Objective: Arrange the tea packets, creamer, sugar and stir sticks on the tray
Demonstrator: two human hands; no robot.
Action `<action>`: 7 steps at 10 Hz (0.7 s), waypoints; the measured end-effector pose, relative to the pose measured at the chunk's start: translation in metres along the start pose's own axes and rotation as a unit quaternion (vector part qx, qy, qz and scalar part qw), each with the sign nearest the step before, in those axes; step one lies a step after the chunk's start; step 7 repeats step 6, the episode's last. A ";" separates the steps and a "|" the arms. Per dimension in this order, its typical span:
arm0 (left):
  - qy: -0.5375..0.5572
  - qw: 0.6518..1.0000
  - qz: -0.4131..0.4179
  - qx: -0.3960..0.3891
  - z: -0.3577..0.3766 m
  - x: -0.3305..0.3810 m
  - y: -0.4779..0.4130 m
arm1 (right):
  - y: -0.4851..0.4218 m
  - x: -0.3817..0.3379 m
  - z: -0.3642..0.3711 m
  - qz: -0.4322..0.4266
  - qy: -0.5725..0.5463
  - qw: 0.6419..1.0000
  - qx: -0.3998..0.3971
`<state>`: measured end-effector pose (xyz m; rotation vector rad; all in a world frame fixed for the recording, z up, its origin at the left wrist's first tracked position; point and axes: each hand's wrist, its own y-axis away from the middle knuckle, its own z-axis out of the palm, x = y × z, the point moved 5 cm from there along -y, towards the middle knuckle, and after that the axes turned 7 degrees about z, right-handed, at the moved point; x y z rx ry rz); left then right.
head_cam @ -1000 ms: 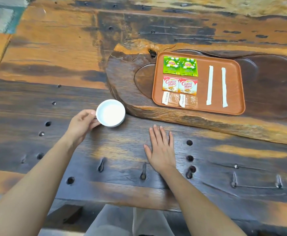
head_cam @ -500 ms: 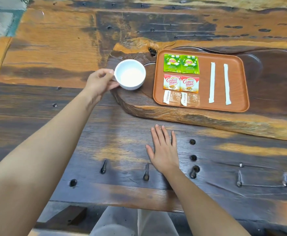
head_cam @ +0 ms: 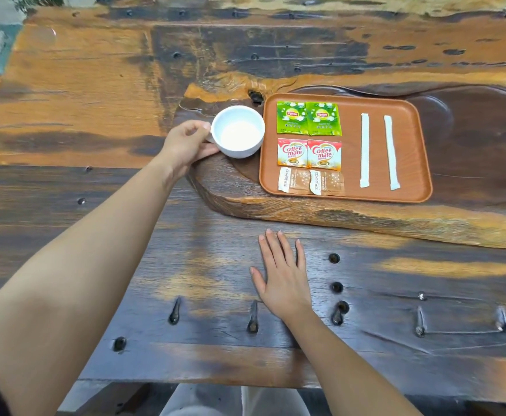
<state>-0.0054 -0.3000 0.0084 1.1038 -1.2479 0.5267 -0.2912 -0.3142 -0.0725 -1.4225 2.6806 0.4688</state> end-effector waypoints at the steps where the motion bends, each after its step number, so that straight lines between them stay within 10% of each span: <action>1: -0.013 1.000 0.009 -0.009 0.000 0.001 -0.002 | 0.000 0.000 0.001 0.002 0.000 1.000 -0.002; 7: -0.049 0.998 -0.010 0.026 -0.011 0.011 0.009 | 0.000 0.000 0.003 0.000 -0.008 1.000 0.025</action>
